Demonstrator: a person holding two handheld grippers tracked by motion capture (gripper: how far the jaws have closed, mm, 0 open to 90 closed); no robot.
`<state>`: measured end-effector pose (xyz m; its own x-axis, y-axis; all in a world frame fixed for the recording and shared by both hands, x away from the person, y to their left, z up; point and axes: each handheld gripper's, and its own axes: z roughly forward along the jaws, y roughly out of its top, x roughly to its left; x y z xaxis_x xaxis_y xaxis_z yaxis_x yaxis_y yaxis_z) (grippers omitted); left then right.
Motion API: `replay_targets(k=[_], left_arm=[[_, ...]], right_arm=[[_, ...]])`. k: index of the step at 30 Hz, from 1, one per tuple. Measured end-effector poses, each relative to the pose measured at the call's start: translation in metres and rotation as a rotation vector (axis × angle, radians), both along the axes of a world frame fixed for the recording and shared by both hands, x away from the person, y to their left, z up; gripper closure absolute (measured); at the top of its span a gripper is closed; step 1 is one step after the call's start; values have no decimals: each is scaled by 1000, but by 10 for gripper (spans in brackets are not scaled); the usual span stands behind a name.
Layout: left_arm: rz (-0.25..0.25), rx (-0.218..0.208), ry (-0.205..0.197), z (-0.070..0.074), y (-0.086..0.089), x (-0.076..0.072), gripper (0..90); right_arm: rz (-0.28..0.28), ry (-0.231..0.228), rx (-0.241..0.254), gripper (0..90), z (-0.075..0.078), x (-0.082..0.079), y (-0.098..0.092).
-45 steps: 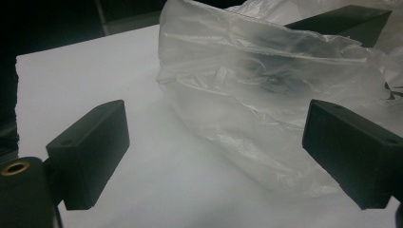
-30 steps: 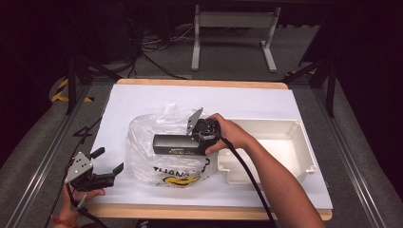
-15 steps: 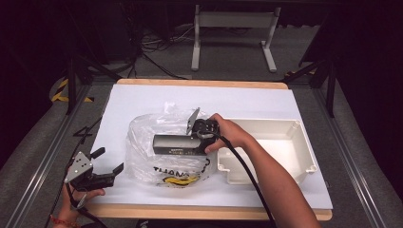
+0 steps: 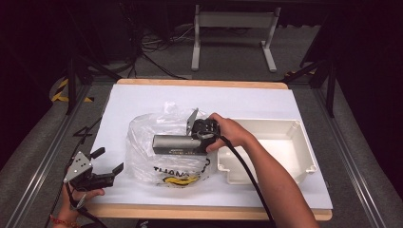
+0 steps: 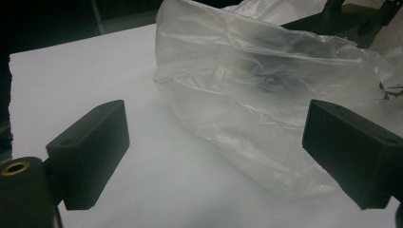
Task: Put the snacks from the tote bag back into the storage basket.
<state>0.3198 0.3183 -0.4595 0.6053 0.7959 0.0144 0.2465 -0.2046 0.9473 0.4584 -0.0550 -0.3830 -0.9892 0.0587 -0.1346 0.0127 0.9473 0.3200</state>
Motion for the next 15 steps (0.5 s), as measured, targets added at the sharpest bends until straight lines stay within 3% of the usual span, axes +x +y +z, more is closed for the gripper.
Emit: replay_targets(k=[15], left_arm=[[-1, -1, 3, 0, 1, 0, 93]], right_arm=[[49, -44, 60, 431, 20, -8, 1]])
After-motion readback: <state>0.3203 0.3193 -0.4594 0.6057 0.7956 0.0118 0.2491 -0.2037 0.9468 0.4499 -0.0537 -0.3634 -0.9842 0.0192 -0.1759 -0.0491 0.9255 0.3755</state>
